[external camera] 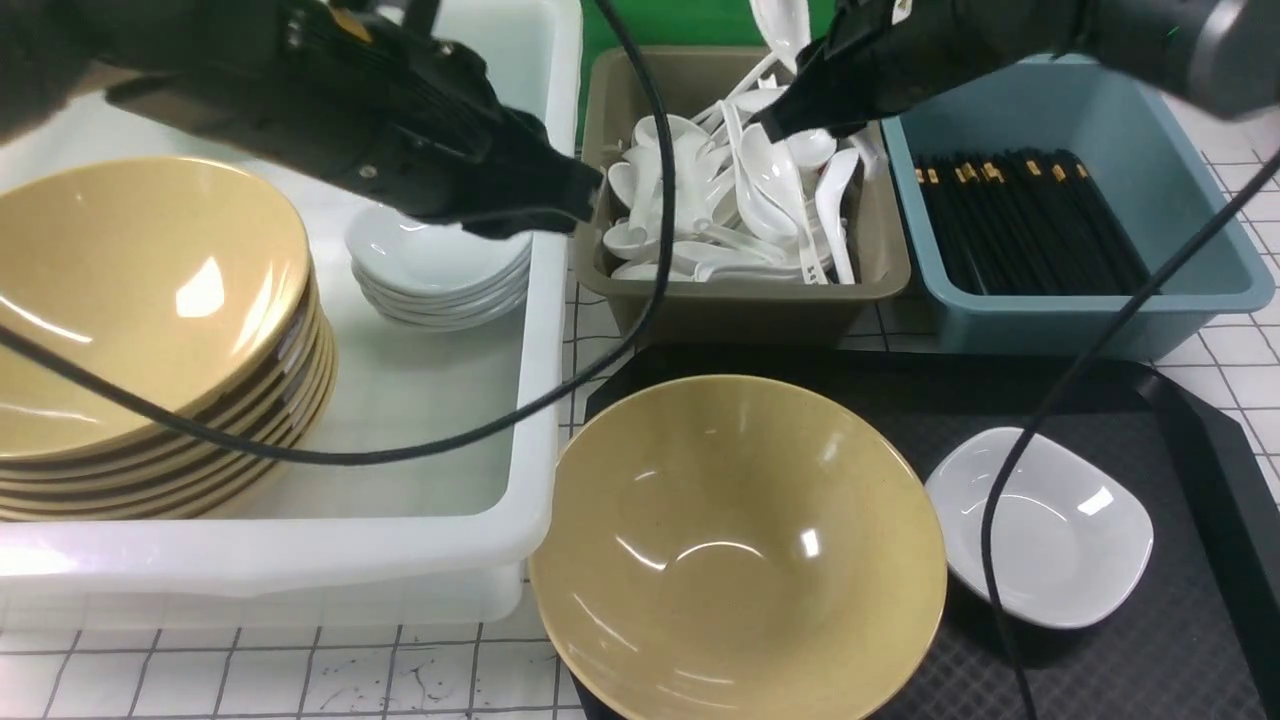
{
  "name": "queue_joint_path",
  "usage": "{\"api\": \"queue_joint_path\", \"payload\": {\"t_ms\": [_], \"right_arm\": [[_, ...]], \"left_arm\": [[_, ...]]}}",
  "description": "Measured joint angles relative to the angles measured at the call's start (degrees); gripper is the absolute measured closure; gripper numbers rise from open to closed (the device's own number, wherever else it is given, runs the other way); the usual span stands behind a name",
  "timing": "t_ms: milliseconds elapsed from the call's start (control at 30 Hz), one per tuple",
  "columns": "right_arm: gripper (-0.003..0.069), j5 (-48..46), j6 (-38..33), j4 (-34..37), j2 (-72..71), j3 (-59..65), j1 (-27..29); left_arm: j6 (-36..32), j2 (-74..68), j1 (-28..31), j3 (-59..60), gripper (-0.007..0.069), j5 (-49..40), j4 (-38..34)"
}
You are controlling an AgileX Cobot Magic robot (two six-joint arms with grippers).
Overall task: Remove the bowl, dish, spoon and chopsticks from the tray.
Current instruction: Use the right arm to put the soup spoon into the small storage box in the middle, then use the left arm to grab the yellow noodle bowl on the left
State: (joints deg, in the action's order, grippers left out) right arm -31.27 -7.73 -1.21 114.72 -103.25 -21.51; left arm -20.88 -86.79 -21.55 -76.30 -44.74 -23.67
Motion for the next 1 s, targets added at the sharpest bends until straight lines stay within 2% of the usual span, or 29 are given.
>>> {"api": "queue_joint_path", "payload": {"t_ms": [33,100,133,200,300,367,533,600,733,800,900,1000], "right_arm": [[0.0295,0.8,1.0,0.1,0.5,0.0,0.1],[0.0159,-0.3,2.4,0.2,0.6,0.0,0.1],[0.012,-1.7,2.7,0.2,0.3,0.0,0.1],[0.0081,-6.3,2.0,0.2,-1.1,0.0,0.1],[0.0088,-12.3,-0.4,0.2,-3.2,-0.4,0.1],[0.0123,-17.4,-2.8,0.2,-5.4,-0.7,0.1],[0.0335,-28.8,-7.5,0.2,-12.8,-1.2,0.1],[0.0463,-35.2,-9.1,0.2,-15.2,-1.2,0.1],[0.0589,-39.6,-10.4,0.3,-18.0,-0.5,0.1],[0.0617,-40.0,-10.4,0.5,-19.6,0.5,0.1],[0.0623,-40.4,-10.5,0.7,-23.0,2.2,-0.2],[0.0623,-40.7,-10.6,1.2,-25.4,3.1,-0.4]], "left_arm": [[-0.5,-0.3,0.0,0.0,0.0636,-0.7,-0.1],[-3.1,-1.4,0.0,-0.2,0.0636,-3.1,-0.2],[-3.6,-1.5,0.0,-0.5,0.0636,-4.0,-0.2],[-3.7,-1.5,-0.1,-1.6,0.0636,-5.4,-0.2],[-3.7,-1.7,-0.9,-4.4,0.0624,-6.8,0.7],[-3.4,-2.6,-2.5,-8.2,0.0604,-9.2,2.5],[-1.1,-9.5,-7.6,-18.9,0.0513,-18.7,8.8],[0.7,-14.7,-9.9,-22.9,0.0439,-23.0,12.3],[1.1,-22.0,-12.0,-26.1,0.0316,-25.0,16.3],[0.9,-24.3,-12.8,-26.5,0.0276,-24.8,17.7],[0.4,-27.8,-14.3,-26.8,0.0218,-23.7,19.7],[0.3,-29.7,-15.1,-26.8,0.02,-22.4,20.8]]}}
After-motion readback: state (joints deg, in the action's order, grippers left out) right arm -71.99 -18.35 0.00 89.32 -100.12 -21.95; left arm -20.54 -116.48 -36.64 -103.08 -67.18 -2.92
